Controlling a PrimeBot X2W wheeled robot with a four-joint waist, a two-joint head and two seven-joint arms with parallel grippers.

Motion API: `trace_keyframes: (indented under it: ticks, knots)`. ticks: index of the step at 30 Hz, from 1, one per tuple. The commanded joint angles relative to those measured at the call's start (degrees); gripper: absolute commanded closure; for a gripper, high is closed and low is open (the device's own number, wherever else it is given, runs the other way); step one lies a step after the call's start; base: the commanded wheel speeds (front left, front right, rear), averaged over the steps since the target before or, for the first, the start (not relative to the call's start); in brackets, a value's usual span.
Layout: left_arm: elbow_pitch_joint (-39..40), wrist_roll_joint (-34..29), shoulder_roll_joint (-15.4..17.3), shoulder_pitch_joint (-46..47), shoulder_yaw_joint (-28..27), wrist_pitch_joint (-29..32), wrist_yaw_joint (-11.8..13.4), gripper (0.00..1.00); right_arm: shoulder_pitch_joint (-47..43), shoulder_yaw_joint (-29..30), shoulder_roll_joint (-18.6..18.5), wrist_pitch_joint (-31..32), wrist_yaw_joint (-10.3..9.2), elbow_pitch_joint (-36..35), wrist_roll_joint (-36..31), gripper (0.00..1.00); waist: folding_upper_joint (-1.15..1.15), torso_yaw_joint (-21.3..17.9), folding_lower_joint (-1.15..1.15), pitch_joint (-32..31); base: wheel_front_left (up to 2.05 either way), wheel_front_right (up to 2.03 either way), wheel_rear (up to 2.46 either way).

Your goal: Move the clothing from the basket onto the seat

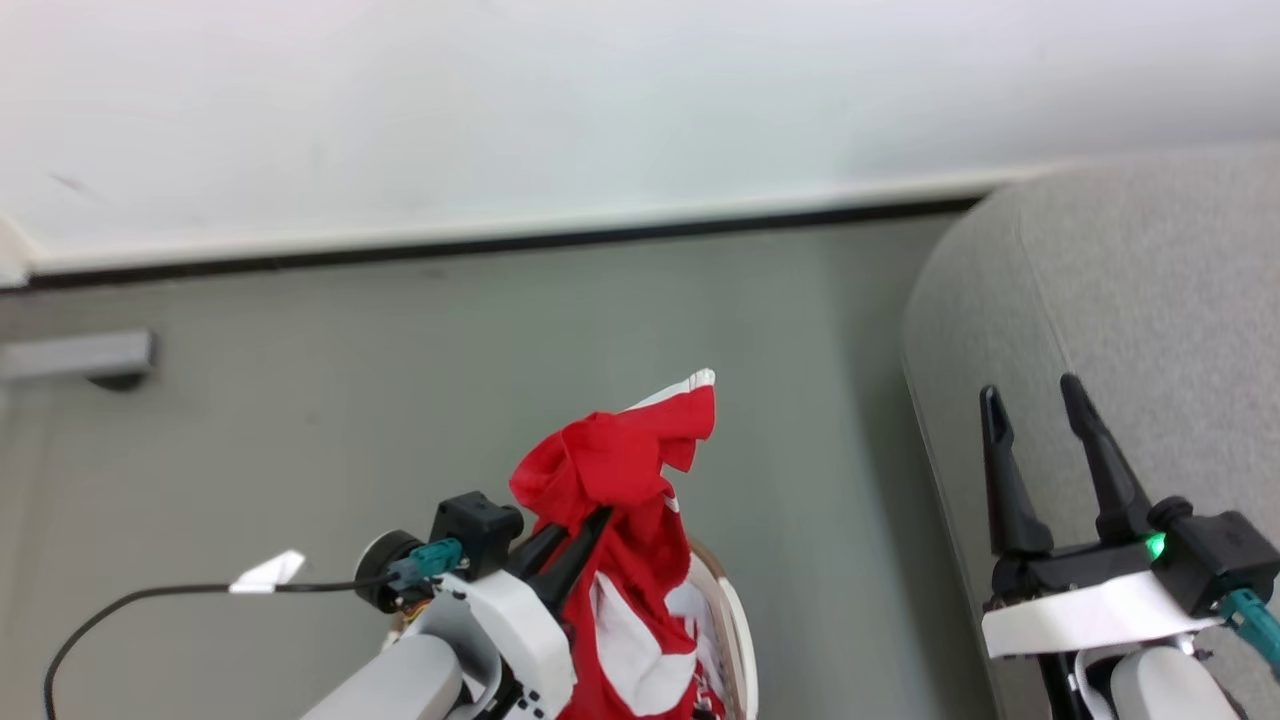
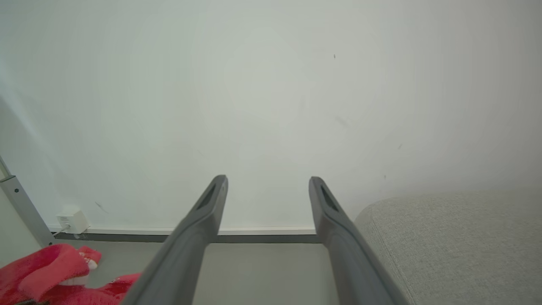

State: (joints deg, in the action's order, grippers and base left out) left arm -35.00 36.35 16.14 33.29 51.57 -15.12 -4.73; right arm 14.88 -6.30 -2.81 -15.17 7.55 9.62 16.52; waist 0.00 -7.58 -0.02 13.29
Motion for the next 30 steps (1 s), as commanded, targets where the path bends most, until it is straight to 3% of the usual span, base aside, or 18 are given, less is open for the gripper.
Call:
trace_keyframes:
  ticks: [1, 9, 16, 23, 26, 30]
  knots:
    - [2.84, -0.96, 0.73, -1.98, -1.57, -0.02, 0.34, 1.00, -1.24, -0.14, -0.13, 0.02, -0.12, 0.60, -0.68, 0.00, 0.00, 2.31, 0.02, -4.97, 0.00, 0.00, 0.00]
    - [15.67, -0.39, 2.49, -4.45, -6.79, 0.13, 1.29, 1.00, -3.54, -1.04, -0.15, 0.03, -0.12, 2.24, -0.69, 0.00, 0.00, 4.11, 0.02, -10.44, 0.00, 0.00, 0.00]
    - [24.79, 2.63, 4.00, -0.78, -9.63, 4.43, 2.40, 1.00, -5.20, -2.49, -0.14, 0.03, -0.12, 2.86, 0.32, 0.00, 0.00, 5.50, 0.02, -12.51, 0.00, 0.00, 0.00]
    - [28.52, 3.43, 5.70, 0.55, -11.67, 6.37, 4.17, 1.00, -5.19, -4.94, -0.14, 0.03, -0.12, 2.65, 1.10, 0.00, 0.00, 5.57, 0.02, -12.67, 0.00, 0.00, 0.00]
    - [29.01, 3.73, 5.85, 0.39, -11.87, 6.53, 4.58, 1.00, -5.38, -6.64, -0.18, 0.02, -0.12, 1.64, 9.16, 0.00, 0.00, 5.67, 0.02, -12.62, 0.00, 0.00, 0.00]
    - [29.01, 3.74, 5.96, -0.09, -11.73, 6.44, 4.67, 1.00, -4.06, -11.33, -0.10, 0.03, -0.12, 0.80, 10.49, 0.00, 0.00, 5.77, 0.02, -12.87, 0.00, 0.00, 0.00]
